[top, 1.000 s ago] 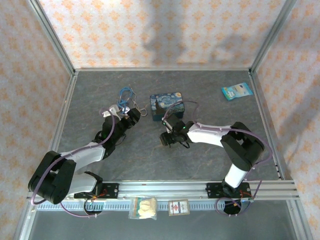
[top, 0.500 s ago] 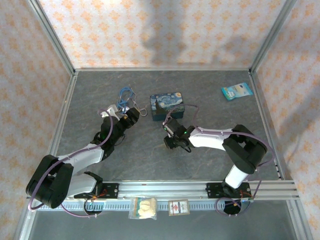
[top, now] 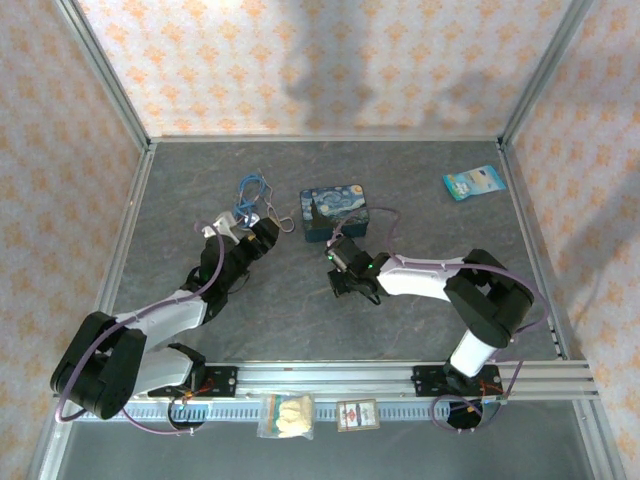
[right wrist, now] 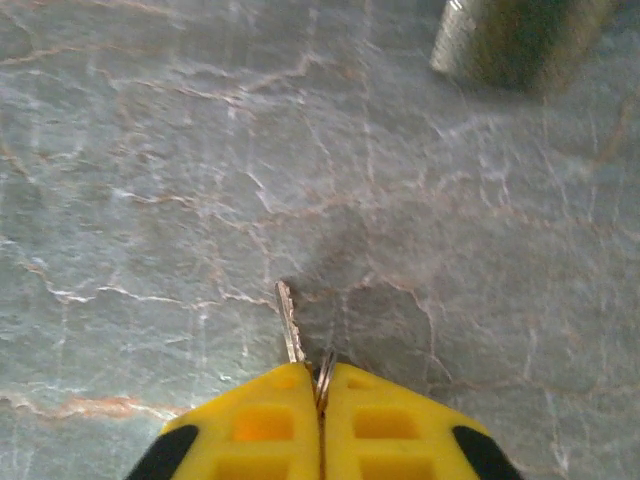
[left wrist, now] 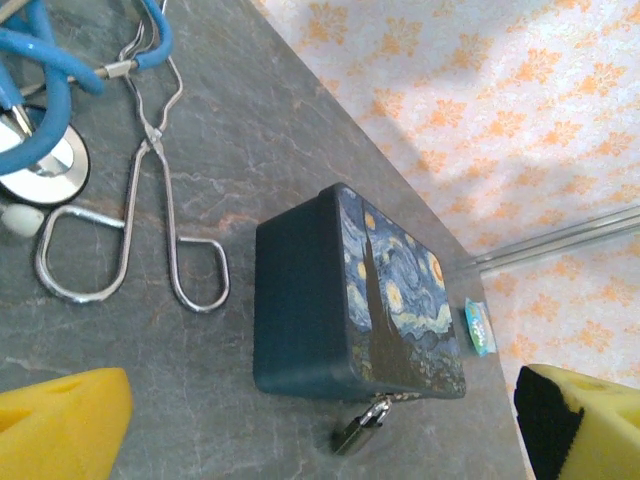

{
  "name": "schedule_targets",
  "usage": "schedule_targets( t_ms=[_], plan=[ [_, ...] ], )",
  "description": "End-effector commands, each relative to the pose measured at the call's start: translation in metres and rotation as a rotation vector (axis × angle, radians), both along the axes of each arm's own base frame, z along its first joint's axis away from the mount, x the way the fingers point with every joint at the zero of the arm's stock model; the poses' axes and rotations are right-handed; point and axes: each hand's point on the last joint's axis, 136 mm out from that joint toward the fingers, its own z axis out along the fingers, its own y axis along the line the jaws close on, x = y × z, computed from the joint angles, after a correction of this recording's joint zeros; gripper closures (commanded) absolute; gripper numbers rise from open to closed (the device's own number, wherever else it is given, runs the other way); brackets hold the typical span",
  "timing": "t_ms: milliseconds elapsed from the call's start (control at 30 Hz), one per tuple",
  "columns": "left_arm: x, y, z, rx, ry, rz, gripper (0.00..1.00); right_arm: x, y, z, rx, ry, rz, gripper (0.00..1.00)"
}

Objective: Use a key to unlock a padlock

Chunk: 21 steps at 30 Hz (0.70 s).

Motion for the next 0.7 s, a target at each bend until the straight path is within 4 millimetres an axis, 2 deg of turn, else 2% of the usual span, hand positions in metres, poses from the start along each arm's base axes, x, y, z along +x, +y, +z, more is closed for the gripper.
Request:
schedule_targets(
  t_ms=[0,200,467,667],
  plan=[
    [-0.006,-0.01,0.008,-0.085,-0.018,-0.041,0.01,-0.02,-0.013,-0.017,-0.045,0.052,0.039,1.0],
    [-0.013,-0.034,0.019,-0.148,-0.041,-0.119,0.02,-0.014,0.008,0.018,0.106,0.036,0.113,1.0],
    [-0.023,-0.062,0.029,-0.196,-0.072,-0.204,0.05,-0.007,0.023,0.067,0.344,0.051,0.13,1.0],
    [-0.029,-0.081,0.053,-0.257,-0.18,-0.31,0.17,0.001,0.034,0.11,0.488,-0.014,0.114,1.0]
  ],
)
